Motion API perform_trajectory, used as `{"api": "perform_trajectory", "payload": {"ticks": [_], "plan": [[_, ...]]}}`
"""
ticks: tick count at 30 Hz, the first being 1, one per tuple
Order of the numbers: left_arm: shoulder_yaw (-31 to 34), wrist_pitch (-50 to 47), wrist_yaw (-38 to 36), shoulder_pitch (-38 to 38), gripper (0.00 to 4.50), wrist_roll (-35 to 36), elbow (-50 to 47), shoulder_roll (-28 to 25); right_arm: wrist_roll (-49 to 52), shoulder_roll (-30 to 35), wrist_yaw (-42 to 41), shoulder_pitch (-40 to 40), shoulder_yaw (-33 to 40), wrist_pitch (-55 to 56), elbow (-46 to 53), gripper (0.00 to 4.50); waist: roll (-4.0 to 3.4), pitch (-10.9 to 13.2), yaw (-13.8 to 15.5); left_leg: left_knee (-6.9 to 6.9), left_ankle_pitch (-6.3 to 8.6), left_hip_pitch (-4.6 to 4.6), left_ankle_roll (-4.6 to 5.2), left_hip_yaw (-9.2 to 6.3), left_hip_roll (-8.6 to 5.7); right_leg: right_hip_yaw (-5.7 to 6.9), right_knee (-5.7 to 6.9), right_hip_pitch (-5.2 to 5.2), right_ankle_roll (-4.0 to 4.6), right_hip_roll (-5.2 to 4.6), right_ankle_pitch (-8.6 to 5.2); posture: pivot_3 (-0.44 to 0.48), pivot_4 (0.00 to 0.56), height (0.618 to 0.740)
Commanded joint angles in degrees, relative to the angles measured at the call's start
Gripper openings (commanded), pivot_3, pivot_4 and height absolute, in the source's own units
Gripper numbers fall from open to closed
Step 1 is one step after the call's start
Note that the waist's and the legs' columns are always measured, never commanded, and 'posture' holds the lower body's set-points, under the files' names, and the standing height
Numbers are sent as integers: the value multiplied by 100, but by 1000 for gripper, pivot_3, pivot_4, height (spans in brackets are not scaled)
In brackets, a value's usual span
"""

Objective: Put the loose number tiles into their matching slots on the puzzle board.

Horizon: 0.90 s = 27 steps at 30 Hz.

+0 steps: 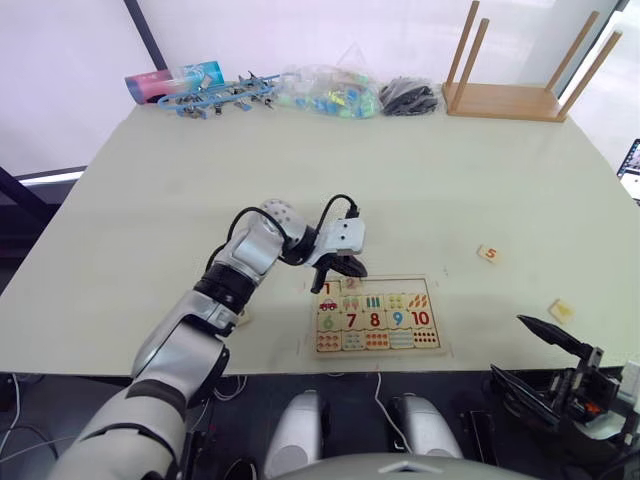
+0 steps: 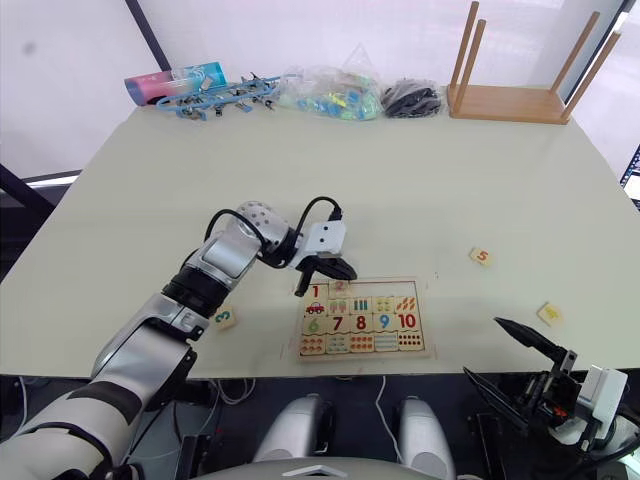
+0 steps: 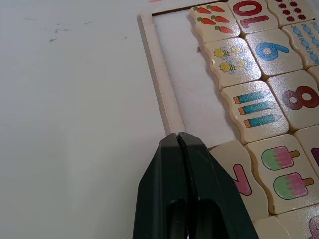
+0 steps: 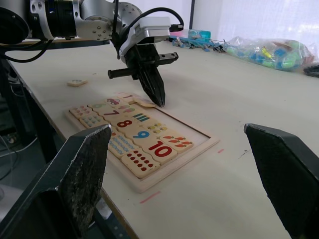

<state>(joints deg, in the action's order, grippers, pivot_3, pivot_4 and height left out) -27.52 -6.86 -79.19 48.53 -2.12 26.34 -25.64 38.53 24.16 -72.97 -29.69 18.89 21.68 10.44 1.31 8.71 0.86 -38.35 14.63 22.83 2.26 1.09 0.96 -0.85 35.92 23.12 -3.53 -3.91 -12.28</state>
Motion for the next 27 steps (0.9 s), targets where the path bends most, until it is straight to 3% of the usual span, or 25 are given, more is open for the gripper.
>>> {"api": "perform_trajectory", "payload": {"ticks": [1, 27], "plan": [[101, 101, -56, -25, 43, 16, -211, -47, 65, -19, -3, 7, 45, 112, 93, 4500, 0, 0, 0, 0, 0, 0, 0, 0, 0, 0, 0, 0, 0, 0, 0, 0, 150, 740], [148, -24, -181, -165, 43, 95, -453, -134, 100, -12, -117, 28, 85, 136, -35, 4500, 0, 0, 1, 0, 0, 0, 0, 0, 0, 0, 0, 0, 1, 0, 0, 0, 150, 740]]}}
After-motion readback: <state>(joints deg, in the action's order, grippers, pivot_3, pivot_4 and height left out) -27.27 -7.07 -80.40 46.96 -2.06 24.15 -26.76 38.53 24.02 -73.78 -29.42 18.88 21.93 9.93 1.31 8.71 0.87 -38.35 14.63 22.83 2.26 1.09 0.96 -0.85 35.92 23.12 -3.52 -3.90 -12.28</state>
